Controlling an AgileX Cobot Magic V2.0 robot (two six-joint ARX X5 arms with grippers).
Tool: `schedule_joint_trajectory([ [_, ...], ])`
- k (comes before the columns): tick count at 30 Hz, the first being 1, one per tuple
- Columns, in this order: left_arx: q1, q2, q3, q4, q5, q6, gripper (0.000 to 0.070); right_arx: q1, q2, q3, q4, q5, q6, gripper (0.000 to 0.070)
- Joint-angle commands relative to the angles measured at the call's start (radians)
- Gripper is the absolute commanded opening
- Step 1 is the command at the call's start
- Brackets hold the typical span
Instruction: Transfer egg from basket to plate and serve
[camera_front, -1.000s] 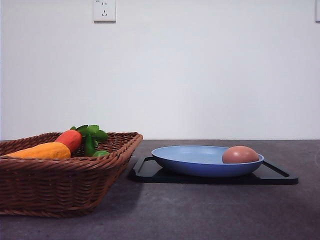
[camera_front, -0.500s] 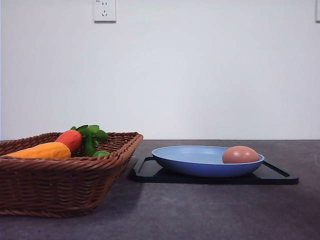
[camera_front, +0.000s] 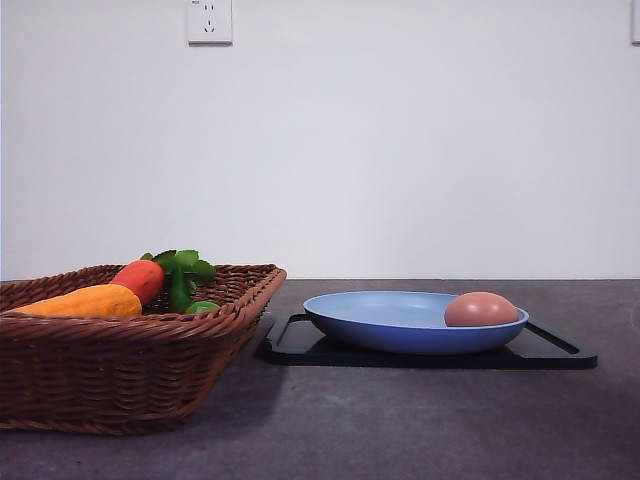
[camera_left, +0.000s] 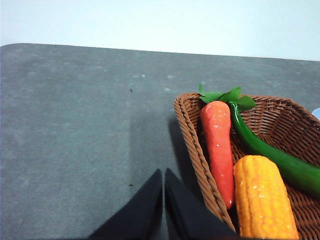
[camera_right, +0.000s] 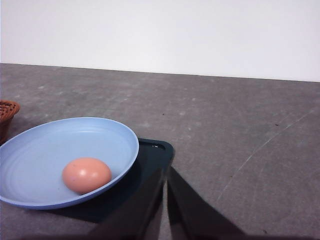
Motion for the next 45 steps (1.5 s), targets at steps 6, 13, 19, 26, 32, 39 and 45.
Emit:
schedule_joint_trajectory([
  [6, 0.000, -0.002, -0.028, 0.013, 0.000, -0.005, 0.0000, -0.002, -0.003, -0.006, 0.011, 0.002, 0.015, 0.0000],
  [13, 0.000, -0.002, -0.028, 0.013, 0.000, -0.005, 0.0000, -0.001, -0.003, -0.006, 0.011, 0.002, 0.015, 0.0000],
  [19, 0.000, -0.002, -0.028, 0.013, 0.000, -0.005, 0.0000, -0.001, -0.003, -0.006, 0.011, 0.002, 0.015, 0.0000],
  [26, 0.000, -0.002, -0.028, 0.013, 0.000, -0.005, 0.0000, -0.001, -0.003, -0.006, 0.011, 0.002, 0.015, 0.0000],
  [32, 0.000, -0.002, -0.028, 0.013, 0.000, -0.005, 0.0000, -0.001, -0.003, -0.006, 0.011, 0.002, 0.015, 0.0000],
  [39, 0.000, -0.002, -0.028, 0.013, 0.000, -0.005, 0.0000, -0.001, -0.003, -0.006, 0.011, 0.002, 0.015, 0.0000],
  [45, 0.000, -0.002, -0.028, 0.013, 0.000, -0.005, 0.0000, -0.001, -0.003, -0.006, 0.011, 0.002, 0.015, 0.0000],
])
